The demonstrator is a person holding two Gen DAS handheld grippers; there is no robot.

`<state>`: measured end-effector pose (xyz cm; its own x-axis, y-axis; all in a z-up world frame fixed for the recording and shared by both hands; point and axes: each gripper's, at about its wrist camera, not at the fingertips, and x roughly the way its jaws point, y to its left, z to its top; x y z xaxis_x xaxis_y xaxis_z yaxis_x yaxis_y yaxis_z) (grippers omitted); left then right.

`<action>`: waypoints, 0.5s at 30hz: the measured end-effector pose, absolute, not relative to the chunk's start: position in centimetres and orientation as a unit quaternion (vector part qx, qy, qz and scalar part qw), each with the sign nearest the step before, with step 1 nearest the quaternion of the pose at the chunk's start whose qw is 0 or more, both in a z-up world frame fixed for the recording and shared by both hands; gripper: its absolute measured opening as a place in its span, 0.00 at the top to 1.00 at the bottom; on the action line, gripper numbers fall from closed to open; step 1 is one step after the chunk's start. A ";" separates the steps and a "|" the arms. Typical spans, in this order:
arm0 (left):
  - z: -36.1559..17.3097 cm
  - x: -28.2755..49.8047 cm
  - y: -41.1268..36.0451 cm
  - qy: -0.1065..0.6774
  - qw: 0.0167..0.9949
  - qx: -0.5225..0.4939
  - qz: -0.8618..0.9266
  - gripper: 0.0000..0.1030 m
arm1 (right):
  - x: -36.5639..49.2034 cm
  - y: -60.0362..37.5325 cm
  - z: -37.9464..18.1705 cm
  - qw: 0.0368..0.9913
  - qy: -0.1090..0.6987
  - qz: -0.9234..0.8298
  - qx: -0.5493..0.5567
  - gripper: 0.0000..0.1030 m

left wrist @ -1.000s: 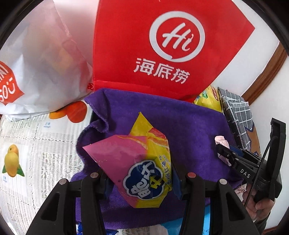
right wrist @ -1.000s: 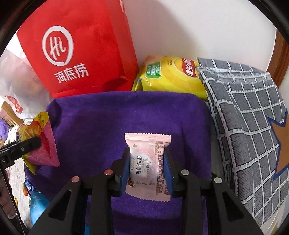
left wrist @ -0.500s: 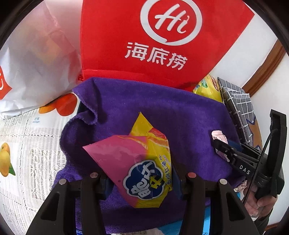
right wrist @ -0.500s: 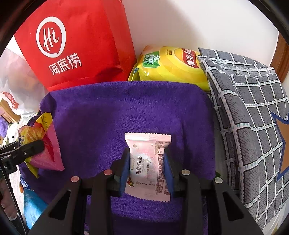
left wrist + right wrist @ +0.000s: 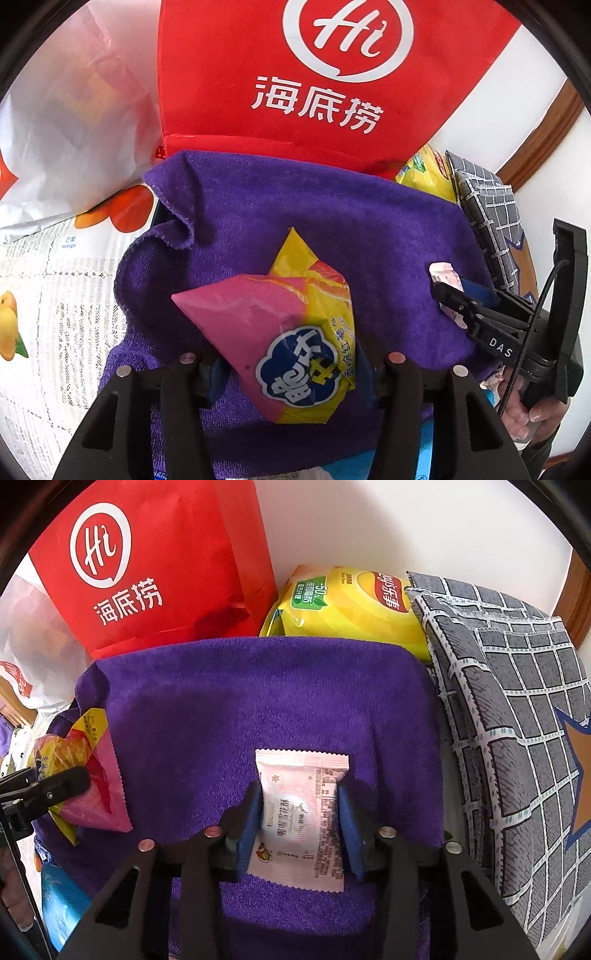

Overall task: Organize snacks
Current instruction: 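Lower both snacks onto the purple towel and open both grippers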

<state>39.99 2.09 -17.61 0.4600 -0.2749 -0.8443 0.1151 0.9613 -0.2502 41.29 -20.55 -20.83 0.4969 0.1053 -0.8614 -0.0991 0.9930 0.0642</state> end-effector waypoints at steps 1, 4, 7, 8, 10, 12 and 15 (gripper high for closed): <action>-17.5 39.9 2.1 0.509 0.850 -0.075 -0.112 0.43 | 41.2 -20.4 -20.7 0.865 0.499 0.059 0.002 0.48; -16.8 39.6 2.2 0.503 0.855 -0.073 -0.107 0.31 | 40.8 -20.1 -20.0 0.869 0.491 0.057 -0.006 0.37; -15.5 38.9 2.5 0.489 0.864 -0.066 -0.101 0.24 | 40.2 -20.0 -18.9 0.876 0.479 0.058 -0.005 0.34; -15.0 38.6 2.7 0.483 0.867 -0.067 -0.097 0.22 | 40.0 -20.0 -18.6 0.877 0.476 0.058 -0.002 0.33; -14.3 38.0 3.0 0.475 0.872 -0.074 -0.094 0.20 | 39.5 -20.1 -17.8 0.879 0.474 0.058 0.000 0.32; -13.6 37.3 3.2 0.473 0.873 -0.074 -0.092 0.20 | 38.9 -20.1 -17.1 0.879 0.473 0.054 -0.006 0.32; -12.5 36.0 3.2 0.468 0.878 -0.057 -0.081 0.20 | 37.6 -20.4 -16.0 0.881 0.472 0.041 -0.015 0.32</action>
<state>35.97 3.16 -12.51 0.5490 -0.1960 -0.8125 0.0885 0.9803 -0.1767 37.63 -20.37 -16.03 0.5515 0.0587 -0.8321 -0.0862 0.9962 0.0132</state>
